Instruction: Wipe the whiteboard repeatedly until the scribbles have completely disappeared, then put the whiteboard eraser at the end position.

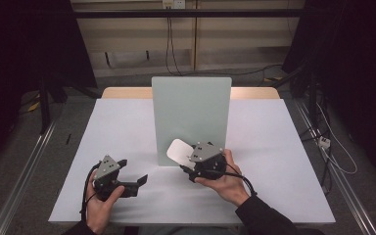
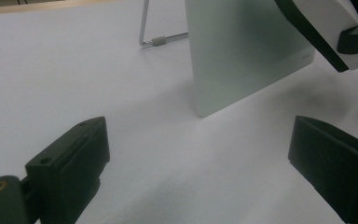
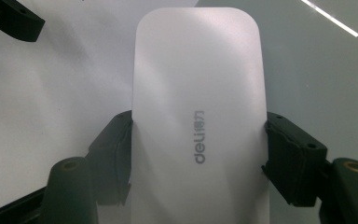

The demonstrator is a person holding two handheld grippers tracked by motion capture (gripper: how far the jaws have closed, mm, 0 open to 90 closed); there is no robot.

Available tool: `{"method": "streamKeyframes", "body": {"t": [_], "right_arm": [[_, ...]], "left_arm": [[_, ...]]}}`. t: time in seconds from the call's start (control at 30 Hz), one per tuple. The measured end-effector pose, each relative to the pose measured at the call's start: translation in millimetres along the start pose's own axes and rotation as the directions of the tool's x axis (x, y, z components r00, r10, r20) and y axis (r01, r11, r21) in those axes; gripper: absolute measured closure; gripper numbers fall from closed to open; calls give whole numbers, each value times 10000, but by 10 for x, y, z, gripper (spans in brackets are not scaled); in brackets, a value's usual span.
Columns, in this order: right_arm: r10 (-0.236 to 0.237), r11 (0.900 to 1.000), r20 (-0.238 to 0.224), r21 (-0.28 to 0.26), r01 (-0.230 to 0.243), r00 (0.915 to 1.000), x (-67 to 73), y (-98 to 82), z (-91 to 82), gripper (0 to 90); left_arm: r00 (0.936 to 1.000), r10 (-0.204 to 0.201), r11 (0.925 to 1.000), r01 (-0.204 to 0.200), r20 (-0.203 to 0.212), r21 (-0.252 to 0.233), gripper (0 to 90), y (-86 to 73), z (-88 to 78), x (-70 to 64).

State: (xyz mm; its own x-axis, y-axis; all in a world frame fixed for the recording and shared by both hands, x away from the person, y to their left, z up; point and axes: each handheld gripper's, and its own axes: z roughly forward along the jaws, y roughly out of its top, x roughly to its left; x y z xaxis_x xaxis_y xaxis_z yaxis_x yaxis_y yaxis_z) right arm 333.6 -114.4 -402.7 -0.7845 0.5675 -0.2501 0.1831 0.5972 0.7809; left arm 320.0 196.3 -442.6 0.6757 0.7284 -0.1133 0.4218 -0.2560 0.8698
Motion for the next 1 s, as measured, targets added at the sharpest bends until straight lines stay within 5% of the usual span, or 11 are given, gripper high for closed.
{"method": "streamKeyframes", "body": {"t": [0.43,1.0], "right_arm": [[400,9983,-573,444,-375,9976,-121,-110,-103,319],[-3,9906,-1935,1343,268,9811,-22,-265,-129,319]], "left_arm": [[10000,-73,10000,73,24,-23,52,-7,-7,23],[10000,70,10000,-69,45,-43,52,7,-6,-15]]}}
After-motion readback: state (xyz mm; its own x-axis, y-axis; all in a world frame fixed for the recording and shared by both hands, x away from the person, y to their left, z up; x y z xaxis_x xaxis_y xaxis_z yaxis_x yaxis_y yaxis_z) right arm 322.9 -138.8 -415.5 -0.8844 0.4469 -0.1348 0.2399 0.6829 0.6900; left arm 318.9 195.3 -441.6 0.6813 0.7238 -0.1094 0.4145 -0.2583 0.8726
